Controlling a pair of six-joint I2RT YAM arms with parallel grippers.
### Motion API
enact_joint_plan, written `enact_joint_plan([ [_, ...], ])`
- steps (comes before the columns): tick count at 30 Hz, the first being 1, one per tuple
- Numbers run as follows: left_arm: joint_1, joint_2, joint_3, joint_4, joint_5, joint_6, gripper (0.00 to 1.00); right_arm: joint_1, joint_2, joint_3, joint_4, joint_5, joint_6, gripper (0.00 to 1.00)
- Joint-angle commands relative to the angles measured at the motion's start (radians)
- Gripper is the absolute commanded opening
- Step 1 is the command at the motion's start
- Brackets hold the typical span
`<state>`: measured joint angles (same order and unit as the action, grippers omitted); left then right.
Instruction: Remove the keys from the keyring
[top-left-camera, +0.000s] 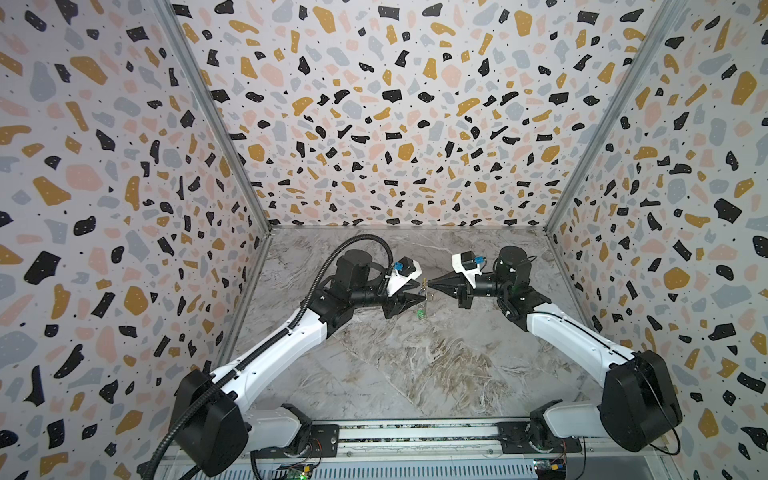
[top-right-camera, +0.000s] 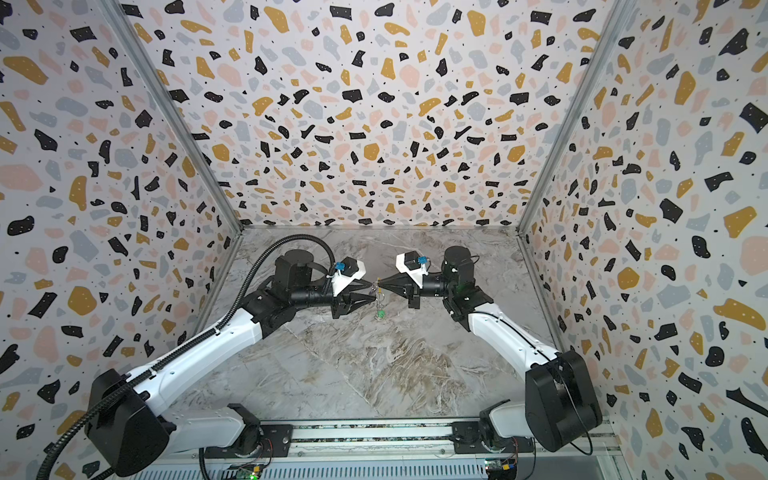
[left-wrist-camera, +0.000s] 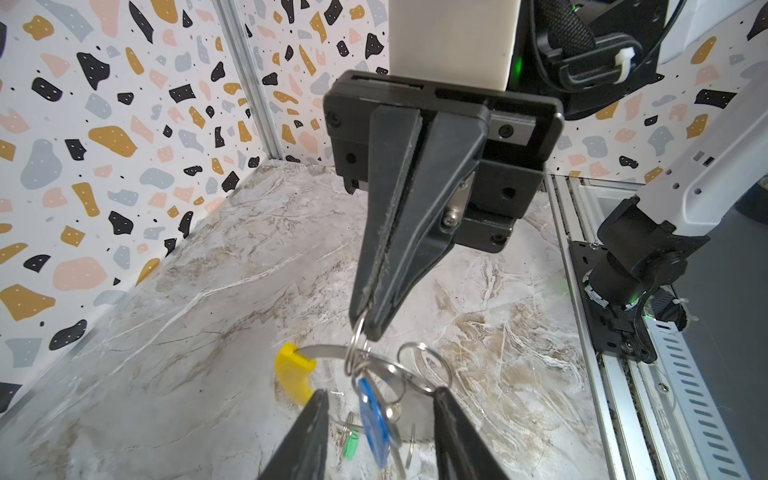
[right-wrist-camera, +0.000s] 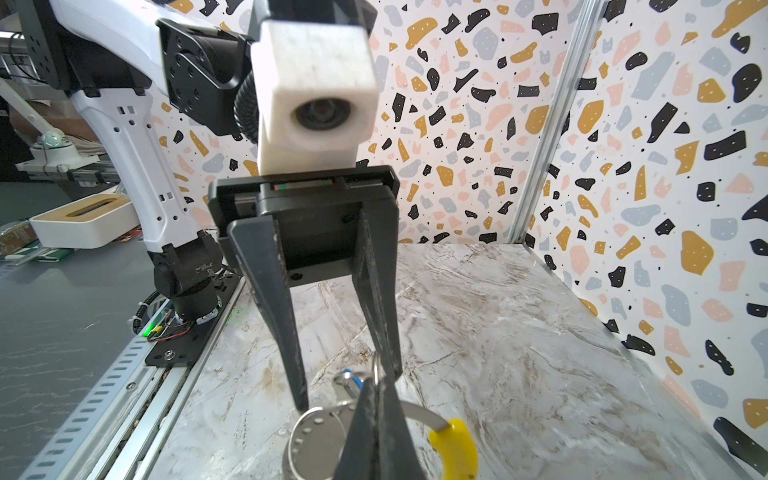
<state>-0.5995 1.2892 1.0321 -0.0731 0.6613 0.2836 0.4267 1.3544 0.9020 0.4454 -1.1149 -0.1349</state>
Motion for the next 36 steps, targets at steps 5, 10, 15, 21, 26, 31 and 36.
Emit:
enact_joint_plan([
  [5, -0.038, -0.005, -0.007, 0.013, -0.093, 0.030, 0.35, 0.005, -0.022, -0.003, 0.058, -0.005, 0.030, 0.00],
  [10, -0.048, -0.020, -0.007, 0.016, -0.133, 0.042, 0.26, 0.006, -0.024, -0.005, 0.061, -0.005, 0.032, 0.00],
  [15, -0.048, -0.023, -0.007, 0.007, -0.129, 0.049, 0.18, 0.005, -0.024, -0.005, 0.061, -0.003, 0.032, 0.00],
  [21, -0.048, -0.015, 0.001, -0.008, -0.090, 0.060, 0.08, 0.005, -0.025, -0.009, 0.074, -0.003, 0.036, 0.00],
  [26, -0.048, 0.007, 0.034, -0.051, -0.074, 0.080, 0.00, 0.014, -0.029, -0.027, 0.132, -0.001, 0.072, 0.00],
  [31, -0.049, 0.019, 0.054, -0.044, -0.076, 0.083, 0.00, 0.033, -0.037, -0.058, 0.191, 0.026, 0.102, 0.00],
  [36, -0.054, 0.037, 0.078, -0.050, -0.118, 0.078, 0.00, 0.048, -0.056, -0.093, 0.254, 0.101, 0.124, 0.00],
])
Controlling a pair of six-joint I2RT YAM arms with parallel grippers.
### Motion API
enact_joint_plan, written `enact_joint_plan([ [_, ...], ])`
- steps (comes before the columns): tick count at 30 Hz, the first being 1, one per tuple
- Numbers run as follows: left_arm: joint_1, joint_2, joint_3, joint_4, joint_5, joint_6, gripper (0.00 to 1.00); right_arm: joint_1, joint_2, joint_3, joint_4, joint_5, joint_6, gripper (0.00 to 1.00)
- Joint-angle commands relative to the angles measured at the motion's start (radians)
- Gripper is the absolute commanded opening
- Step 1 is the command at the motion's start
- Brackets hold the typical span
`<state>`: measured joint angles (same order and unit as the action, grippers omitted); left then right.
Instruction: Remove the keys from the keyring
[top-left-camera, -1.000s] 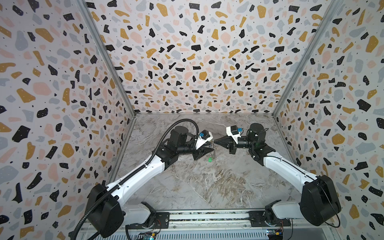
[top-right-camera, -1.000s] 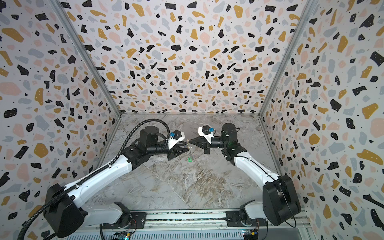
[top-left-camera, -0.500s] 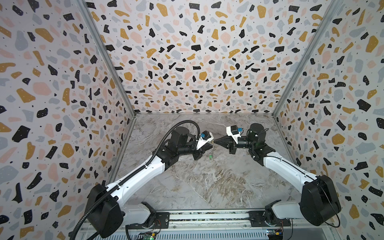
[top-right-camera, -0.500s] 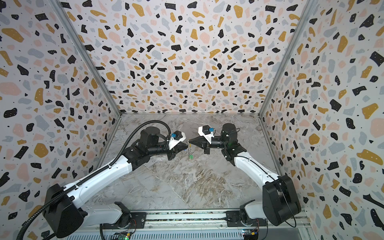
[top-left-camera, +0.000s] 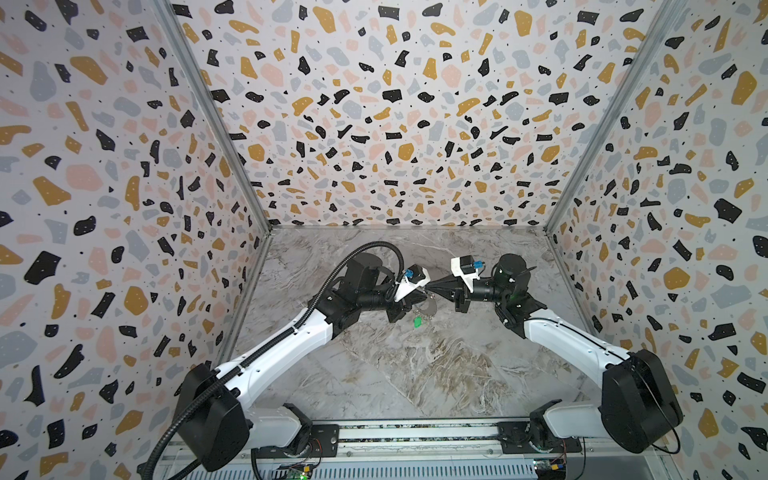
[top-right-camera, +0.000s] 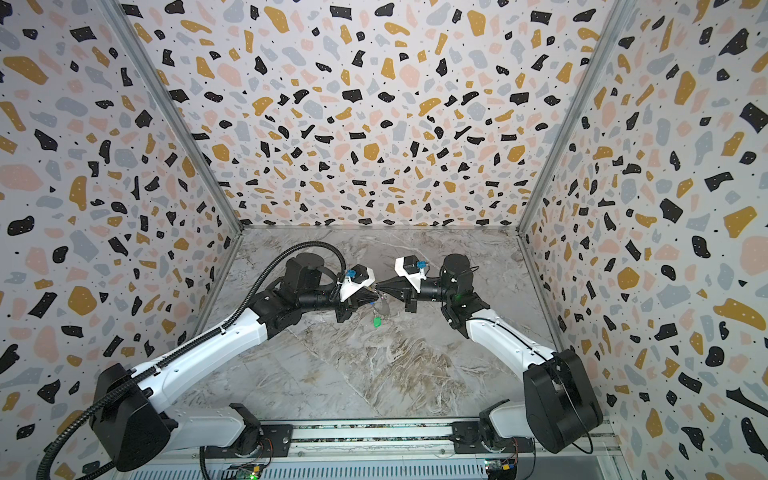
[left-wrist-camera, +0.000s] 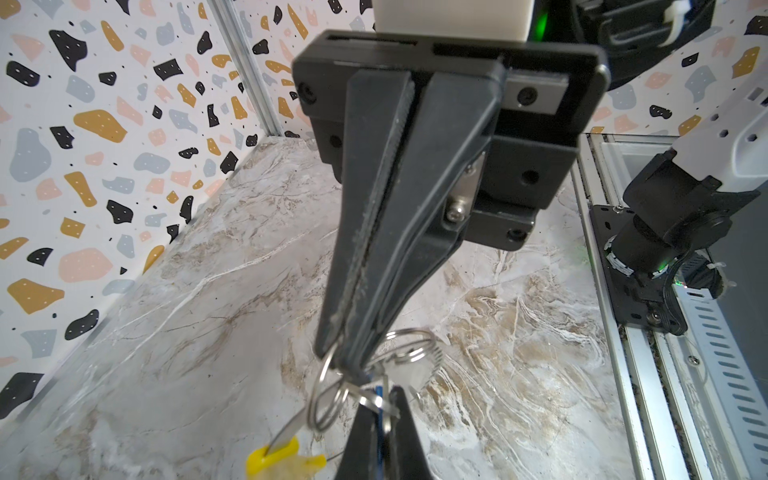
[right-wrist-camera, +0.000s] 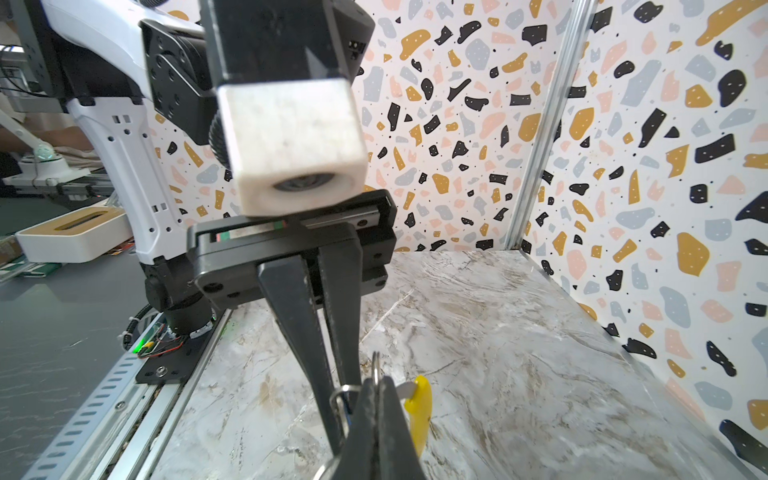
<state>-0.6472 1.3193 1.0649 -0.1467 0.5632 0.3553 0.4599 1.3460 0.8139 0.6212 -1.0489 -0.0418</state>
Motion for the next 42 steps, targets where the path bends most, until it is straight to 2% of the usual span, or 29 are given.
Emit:
enact_joint_plan([
  [1, -0.008, 0.012, 0.052, 0.018, -0.023, 0.008, 0.00, 0.017, -0.051, -0.011, 0.092, 0.046, 0.036, 0.00],
  [14, -0.020, 0.061, 0.122, -0.033, -0.114, 0.011, 0.00, 0.038, -0.049, -0.042, 0.184, 0.157, 0.071, 0.00],
  [26, -0.068, 0.134, 0.220, -0.139, -0.209, 0.075, 0.00, 0.045, -0.047, -0.044, 0.183, 0.229, 0.063, 0.00],
  [30, -0.068, 0.134, 0.227, -0.149, -0.207, 0.085, 0.00, 0.043, -0.053, -0.049, 0.179, 0.256, 0.063, 0.00],
  [35, -0.055, 0.101, 0.183, -0.138, -0.208, 0.078, 0.00, 0.014, -0.064, -0.071, 0.203, 0.253, 0.088, 0.00],
  [42, 0.068, 0.004, 0.015, 0.006, -0.154, -0.049, 0.00, -0.056, -0.077, -0.099, 0.198, 0.216, 0.093, 0.00],
])
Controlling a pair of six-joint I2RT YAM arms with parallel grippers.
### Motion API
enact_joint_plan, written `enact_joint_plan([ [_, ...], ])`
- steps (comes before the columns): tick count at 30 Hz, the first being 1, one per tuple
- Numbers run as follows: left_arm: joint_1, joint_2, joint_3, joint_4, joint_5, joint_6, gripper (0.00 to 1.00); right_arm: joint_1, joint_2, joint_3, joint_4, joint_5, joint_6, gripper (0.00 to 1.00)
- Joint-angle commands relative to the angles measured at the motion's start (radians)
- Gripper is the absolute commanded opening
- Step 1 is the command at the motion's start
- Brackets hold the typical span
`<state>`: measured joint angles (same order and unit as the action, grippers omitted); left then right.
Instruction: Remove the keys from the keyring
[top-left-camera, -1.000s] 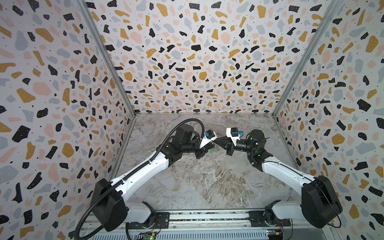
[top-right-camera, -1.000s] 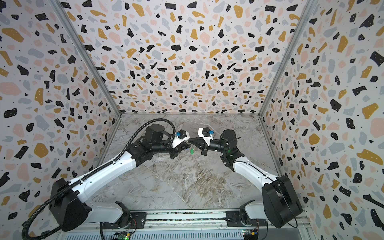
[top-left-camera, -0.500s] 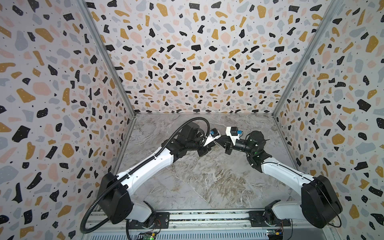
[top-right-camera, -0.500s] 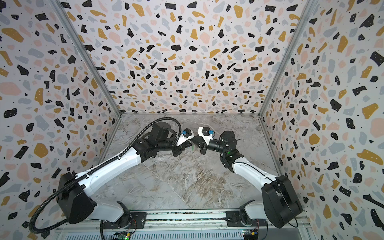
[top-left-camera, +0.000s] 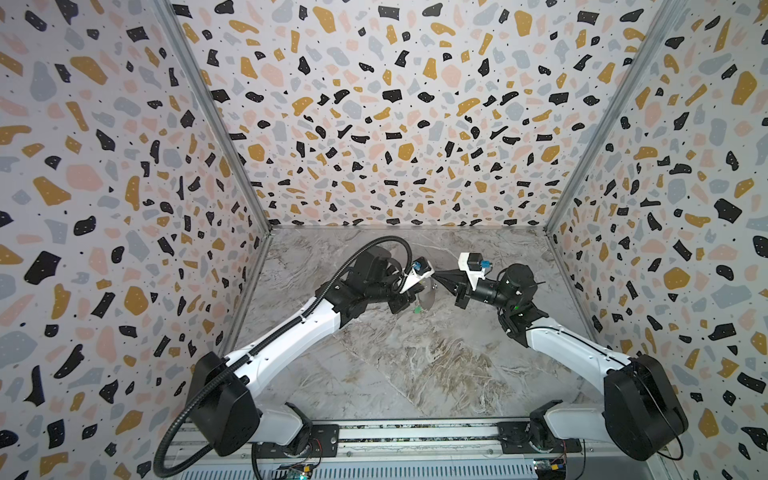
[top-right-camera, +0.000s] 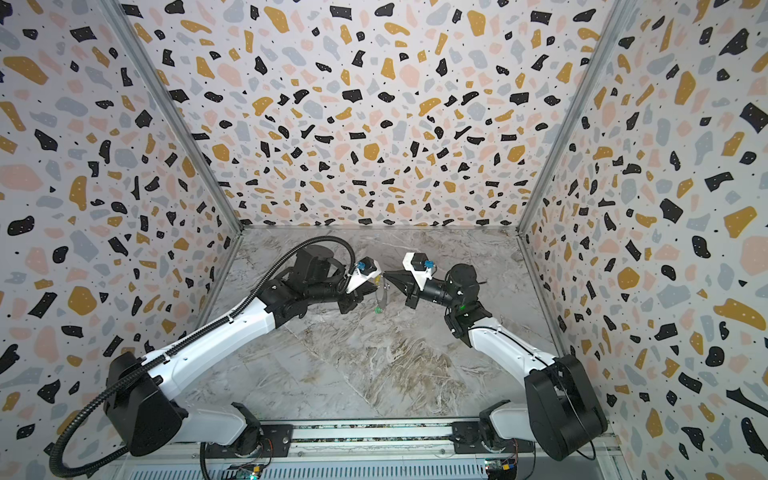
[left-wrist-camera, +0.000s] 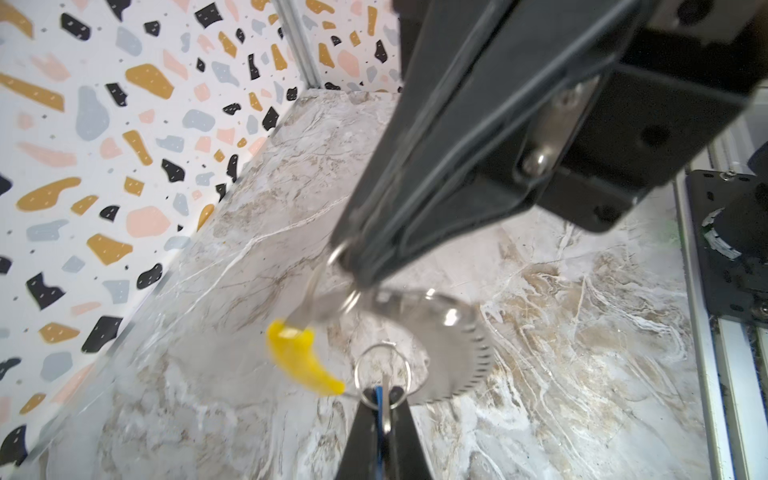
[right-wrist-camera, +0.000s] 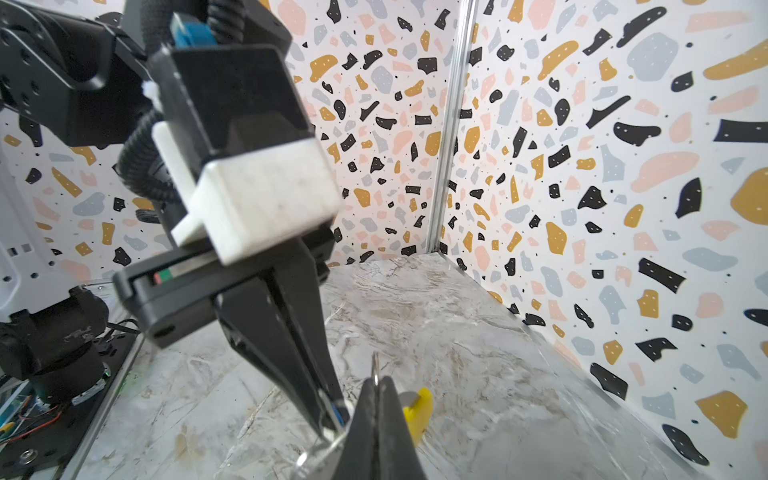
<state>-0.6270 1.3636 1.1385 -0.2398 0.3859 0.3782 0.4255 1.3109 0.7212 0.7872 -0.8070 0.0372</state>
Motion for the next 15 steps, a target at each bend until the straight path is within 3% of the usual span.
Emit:
enact_joint_plan([
  [1, 0.064, -0.047, -0.080, 0.116, 0.021, -0.092, 0.00, -0.027, -0.042, -0.006, 0.025, -0.029, 0.010, 0.00],
  [9, 0.187, 0.041, -0.201, 0.208, -0.049, -0.294, 0.00, -0.081, -0.065, 0.006, -0.161, -0.025, -0.116, 0.00],
  [15, 0.209, 0.191, -0.264, 0.252, -0.175, -0.425, 0.00, -0.158, -0.127, 0.009, -0.362, -0.020, -0.256, 0.00],
])
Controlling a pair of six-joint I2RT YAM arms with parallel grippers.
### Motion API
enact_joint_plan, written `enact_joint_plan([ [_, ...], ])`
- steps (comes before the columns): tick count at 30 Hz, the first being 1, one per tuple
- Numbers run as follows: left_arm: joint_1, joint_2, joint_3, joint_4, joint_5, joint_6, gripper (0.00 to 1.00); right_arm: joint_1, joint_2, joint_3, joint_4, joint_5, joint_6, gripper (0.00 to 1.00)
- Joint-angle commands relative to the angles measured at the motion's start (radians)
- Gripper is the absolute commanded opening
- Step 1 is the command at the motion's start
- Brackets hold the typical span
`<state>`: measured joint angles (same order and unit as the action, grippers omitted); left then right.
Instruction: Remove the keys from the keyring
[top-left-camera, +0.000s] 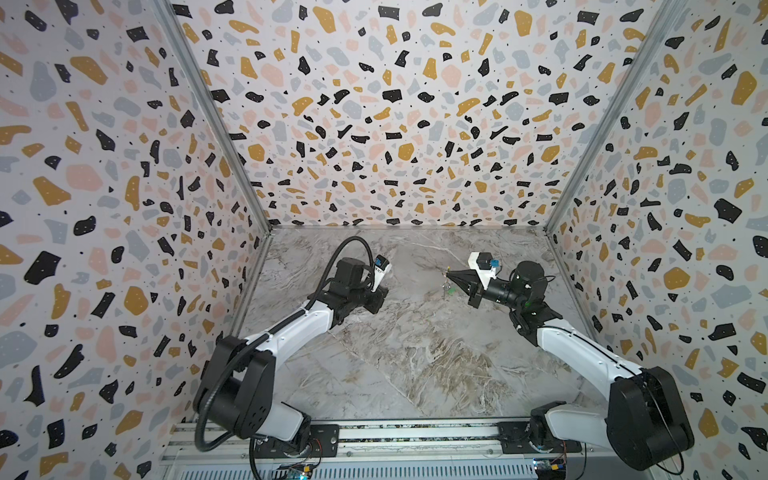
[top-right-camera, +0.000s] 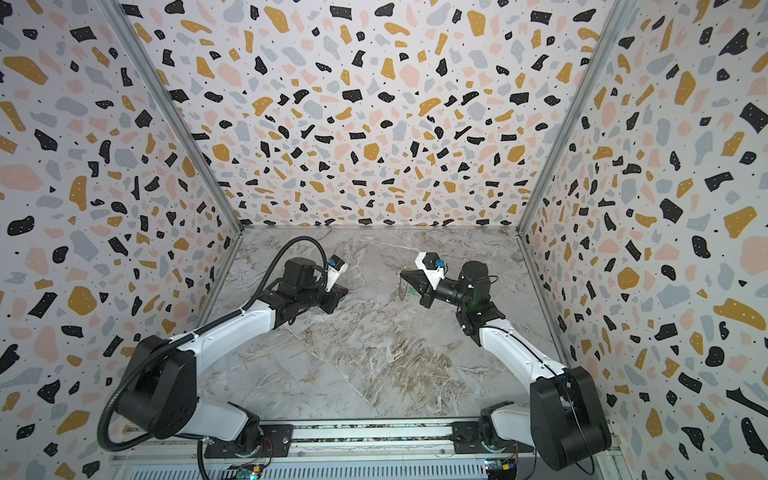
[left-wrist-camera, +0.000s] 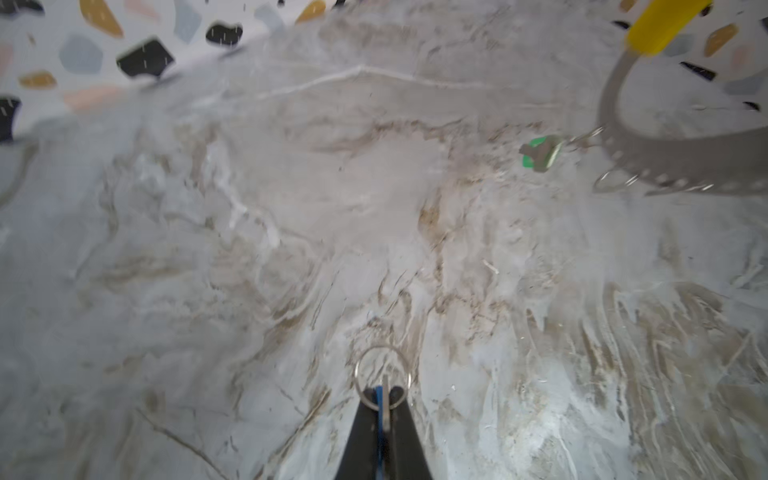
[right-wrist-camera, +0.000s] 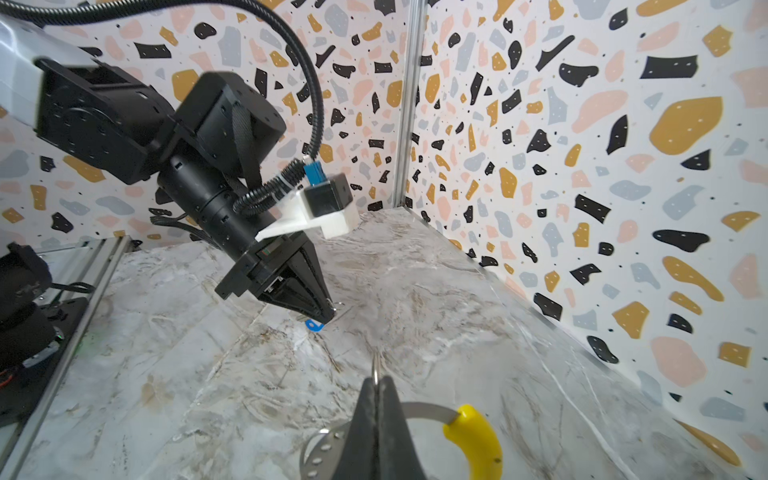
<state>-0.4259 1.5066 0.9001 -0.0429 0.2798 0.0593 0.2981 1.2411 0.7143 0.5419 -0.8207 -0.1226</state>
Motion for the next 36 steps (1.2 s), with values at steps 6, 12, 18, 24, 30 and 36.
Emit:
enact_joint_plan([
  [6, 0.048, 0.124, -0.092, 0.118, -0.169, -0.232, 0.00, -0.091, -0.079, 0.104, -0.486, 0.082, -0.351, 0.00],
  [12, 0.083, 0.175, -0.141, 0.162, -0.200, -0.297, 0.08, -0.088, -0.005, 0.145, -0.596, 0.077, -0.465, 0.00],
  [18, 0.105, 0.125, -0.178, 0.195, -0.207, -0.297, 0.31, -0.009, 0.067, 0.119, -0.504, 0.094, -0.434, 0.00],
  [24, 0.106, -0.064, -0.182, 0.186, -0.291, -0.258, 0.48, 0.125, 0.176, 0.139, -0.431, 0.154, -0.381, 0.00],
  [30, 0.107, -0.238, -0.144, 0.141, -0.378, -0.179, 0.51, 0.270, 0.338, 0.225, -0.412, 0.221, -0.359, 0.02],
  [36, 0.107, -0.287, -0.114, 0.103, -0.355, -0.150, 0.52, 0.353, 0.489, 0.351, -0.411, 0.263, -0.320, 0.04],
])
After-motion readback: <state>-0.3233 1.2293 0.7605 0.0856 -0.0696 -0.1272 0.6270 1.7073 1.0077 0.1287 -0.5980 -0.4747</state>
